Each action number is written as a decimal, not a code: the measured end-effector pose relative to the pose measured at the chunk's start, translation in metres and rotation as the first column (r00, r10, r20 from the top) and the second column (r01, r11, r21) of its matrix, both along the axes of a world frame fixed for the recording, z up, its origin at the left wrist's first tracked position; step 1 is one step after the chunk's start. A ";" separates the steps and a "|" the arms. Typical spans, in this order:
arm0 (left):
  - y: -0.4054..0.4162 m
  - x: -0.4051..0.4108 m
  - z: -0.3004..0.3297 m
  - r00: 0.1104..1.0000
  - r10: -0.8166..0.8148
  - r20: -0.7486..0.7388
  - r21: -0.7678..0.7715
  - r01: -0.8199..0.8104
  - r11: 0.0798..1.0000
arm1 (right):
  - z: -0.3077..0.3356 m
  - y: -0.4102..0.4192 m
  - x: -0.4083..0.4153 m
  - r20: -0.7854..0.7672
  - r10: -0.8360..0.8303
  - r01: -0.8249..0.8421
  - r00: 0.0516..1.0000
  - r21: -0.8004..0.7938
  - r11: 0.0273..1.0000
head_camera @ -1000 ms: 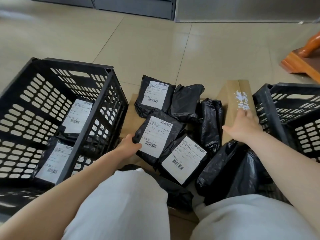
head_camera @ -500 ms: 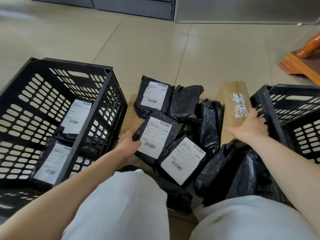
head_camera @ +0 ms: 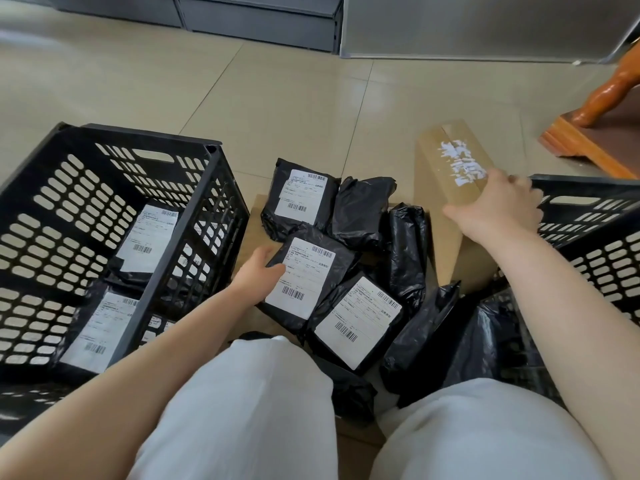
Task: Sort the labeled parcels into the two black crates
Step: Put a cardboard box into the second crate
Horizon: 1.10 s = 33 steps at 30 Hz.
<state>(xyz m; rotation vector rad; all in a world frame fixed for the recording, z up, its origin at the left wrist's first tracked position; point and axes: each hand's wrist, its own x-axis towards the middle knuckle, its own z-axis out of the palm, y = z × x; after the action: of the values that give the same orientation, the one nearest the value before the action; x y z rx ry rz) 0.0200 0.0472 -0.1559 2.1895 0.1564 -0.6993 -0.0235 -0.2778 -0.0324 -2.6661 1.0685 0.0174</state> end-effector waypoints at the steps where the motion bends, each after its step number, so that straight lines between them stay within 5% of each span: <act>1: -0.002 0.001 0.004 1.000 -0.006 0.005 -0.018 0.006 1.000 | 0.007 0.003 0.000 0.012 0.023 -0.023 1.000 -0.016 1.000; 7: -0.028 0.012 0.041 0.990 0.035 -0.134 -0.301 -0.074 0.951 | 0.037 0.039 -0.010 0.063 0.194 -0.182 0.979 -0.168 0.969; 11: -0.051 0.015 0.074 0.945 -0.005 -0.326 -0.572 -0.193 0.797 | 0.035 0.069 -0.026 0.089 0.423 -0.363 0.902 -0.374 0.853; 16: -0.076 0.012 0.101 0.897 -0.043 -0.439 -0.693 -0.308 0.652 | 0.024 0.095 -0.033 0.035 0.585 -0.499 0.811 -0.482 0.721; 25: -0.077 0.010 0.086 0.795 -0.010 -0.607 -0.708 -0.535 0.460 | 0.015 0.121 -0.031 -0.054 0.714 -0.675 0.698 -0.384 0.631; 33: -0.067 0.006 0.060 0.787 0.084 -0.611 -0.684 -0.579 0.443 | 0.011 0.121 -0.028 0.072 0.834 -0.825 0.547 -0.120 0.552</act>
<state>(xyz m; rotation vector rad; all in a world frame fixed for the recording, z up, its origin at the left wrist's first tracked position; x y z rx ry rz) 0.0262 -0.0197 -0.0959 0.9094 0.4225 -0.8441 -0.0520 -0.1569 -0.0211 -2.9117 -0.3487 -0.0001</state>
